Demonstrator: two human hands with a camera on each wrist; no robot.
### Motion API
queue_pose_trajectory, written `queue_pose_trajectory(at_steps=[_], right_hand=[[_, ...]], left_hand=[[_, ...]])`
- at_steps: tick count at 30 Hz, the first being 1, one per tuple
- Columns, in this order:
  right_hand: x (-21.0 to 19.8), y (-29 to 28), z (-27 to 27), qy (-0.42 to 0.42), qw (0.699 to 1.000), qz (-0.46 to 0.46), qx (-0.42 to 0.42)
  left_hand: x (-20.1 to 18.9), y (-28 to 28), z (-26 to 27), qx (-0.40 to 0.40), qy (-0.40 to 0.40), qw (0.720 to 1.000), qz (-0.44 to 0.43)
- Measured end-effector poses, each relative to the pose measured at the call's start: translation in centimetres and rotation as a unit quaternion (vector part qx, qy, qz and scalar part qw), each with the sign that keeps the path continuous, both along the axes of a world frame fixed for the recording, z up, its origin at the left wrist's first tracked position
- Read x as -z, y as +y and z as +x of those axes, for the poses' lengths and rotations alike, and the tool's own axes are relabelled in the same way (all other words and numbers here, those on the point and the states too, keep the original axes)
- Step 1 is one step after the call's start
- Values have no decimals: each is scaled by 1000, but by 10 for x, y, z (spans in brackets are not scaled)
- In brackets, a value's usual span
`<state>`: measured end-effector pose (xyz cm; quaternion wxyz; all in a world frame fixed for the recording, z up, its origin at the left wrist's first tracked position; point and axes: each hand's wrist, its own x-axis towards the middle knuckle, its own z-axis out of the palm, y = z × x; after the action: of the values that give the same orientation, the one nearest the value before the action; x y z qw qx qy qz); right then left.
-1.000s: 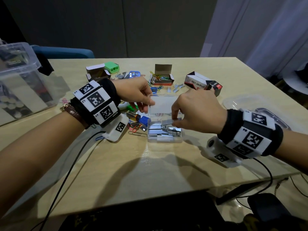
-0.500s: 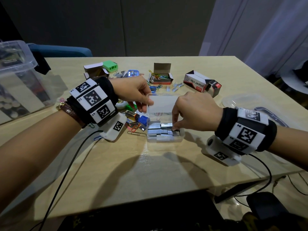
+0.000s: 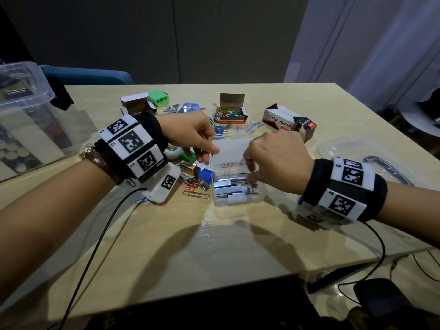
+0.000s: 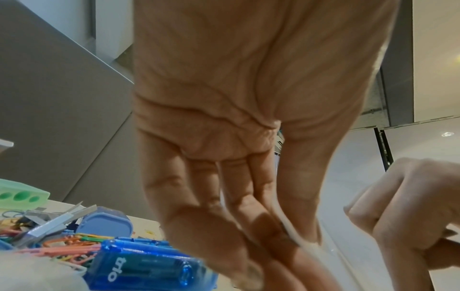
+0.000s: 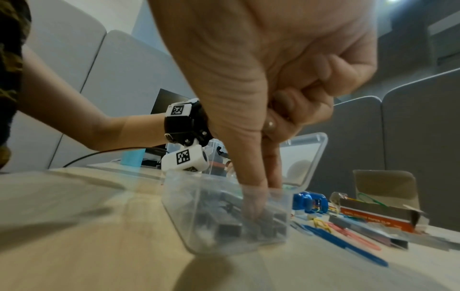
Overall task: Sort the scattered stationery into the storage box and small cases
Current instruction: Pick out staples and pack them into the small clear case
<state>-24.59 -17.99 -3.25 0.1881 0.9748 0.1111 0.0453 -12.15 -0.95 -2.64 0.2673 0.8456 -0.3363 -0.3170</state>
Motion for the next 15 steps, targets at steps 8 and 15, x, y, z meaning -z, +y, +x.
queue_pose_trajectory(at_steps=[8,15], right_hand=[[-1,-4,3,-1,1000,-2,-25],[3,-2,5,5,999,4,-49]], left_hand=[[1,-1,1,-1,3,1000,1],[1,0,3,9,15,1000,-4]])
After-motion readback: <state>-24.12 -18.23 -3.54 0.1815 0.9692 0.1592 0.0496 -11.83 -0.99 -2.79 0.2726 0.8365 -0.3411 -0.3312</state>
